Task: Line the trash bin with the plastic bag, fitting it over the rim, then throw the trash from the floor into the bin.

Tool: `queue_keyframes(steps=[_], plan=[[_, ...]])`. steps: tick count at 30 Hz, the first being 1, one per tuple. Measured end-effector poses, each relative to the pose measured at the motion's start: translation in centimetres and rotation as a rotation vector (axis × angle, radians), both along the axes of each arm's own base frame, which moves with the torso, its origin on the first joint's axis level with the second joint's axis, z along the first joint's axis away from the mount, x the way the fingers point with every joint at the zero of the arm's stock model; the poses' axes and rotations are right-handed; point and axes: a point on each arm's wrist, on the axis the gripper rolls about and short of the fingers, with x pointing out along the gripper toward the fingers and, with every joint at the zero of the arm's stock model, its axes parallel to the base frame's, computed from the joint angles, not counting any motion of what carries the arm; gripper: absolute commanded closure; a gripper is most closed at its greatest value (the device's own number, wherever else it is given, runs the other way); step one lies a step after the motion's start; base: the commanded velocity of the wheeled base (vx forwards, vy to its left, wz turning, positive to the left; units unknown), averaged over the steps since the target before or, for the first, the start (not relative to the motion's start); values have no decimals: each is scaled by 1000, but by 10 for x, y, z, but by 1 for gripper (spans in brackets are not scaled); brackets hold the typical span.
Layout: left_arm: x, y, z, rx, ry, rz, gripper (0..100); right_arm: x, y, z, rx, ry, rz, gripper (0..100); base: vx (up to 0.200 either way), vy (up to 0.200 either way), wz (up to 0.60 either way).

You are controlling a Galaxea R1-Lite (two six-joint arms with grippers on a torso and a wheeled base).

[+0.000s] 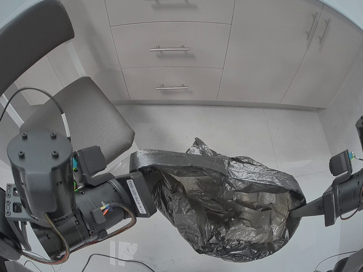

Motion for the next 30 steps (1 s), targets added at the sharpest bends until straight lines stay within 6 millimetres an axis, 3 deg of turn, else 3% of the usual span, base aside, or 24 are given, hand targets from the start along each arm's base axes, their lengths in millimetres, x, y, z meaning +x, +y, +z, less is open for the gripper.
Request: queue_keyframes(steps=[12, 30], plan=[[-5, 0, -11, -20, 72, -131, 100, -6, -5, -18, 40, 123, 76, 100, 0, 0, 0], [2, 6, -20, -94, 136, -310, 100, 16, -39, -40, 304, 169, 151, 100, 0, 0, 0]])
